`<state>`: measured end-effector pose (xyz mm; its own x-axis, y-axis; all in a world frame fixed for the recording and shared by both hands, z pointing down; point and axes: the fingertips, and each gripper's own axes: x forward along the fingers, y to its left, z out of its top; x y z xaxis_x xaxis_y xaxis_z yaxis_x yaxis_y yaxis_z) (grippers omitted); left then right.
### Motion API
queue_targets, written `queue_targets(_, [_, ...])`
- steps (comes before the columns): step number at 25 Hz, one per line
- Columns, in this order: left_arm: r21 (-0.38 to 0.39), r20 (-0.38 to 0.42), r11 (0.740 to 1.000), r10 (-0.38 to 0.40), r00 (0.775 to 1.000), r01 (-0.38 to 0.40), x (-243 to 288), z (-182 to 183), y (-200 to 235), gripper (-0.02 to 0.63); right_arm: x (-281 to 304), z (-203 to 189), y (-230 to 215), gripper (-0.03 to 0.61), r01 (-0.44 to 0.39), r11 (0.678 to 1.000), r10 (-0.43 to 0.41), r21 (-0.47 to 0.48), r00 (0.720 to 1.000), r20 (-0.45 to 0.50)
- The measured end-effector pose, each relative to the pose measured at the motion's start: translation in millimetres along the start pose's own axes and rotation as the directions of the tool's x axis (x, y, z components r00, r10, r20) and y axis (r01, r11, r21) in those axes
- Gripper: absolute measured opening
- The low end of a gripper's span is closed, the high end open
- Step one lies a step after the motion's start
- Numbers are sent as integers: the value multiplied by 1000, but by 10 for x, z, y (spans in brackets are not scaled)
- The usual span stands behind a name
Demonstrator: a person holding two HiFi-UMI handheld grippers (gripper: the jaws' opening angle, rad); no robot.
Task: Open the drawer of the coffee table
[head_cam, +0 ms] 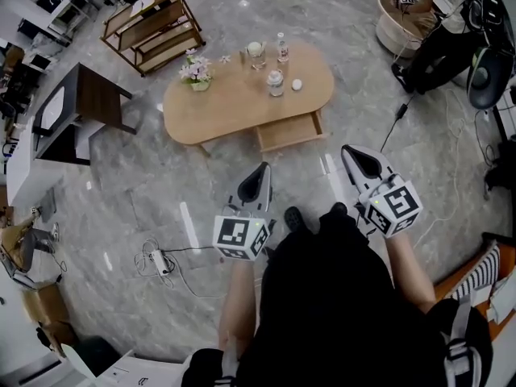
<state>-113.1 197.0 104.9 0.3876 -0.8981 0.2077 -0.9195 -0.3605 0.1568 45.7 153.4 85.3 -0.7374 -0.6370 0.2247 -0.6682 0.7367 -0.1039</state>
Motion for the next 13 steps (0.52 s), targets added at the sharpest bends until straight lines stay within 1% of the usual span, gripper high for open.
queue_targets(5, [2,-5,1000,-7,1000,7,-51,-32,-3,14,-12,-3,71,12,-13,1000,13,16,1000,0])
queue_targets(9, [-1,5,1000,-11,1000,11,-95,-32,17,14,2,19,107,12,-13,1000,13,2,1000,5])
queue_targets(13, [-4,-4,1000,0,1000,0,-141,-77,86,14,47,37,141,12,-10,1000,10,5,1000,14])
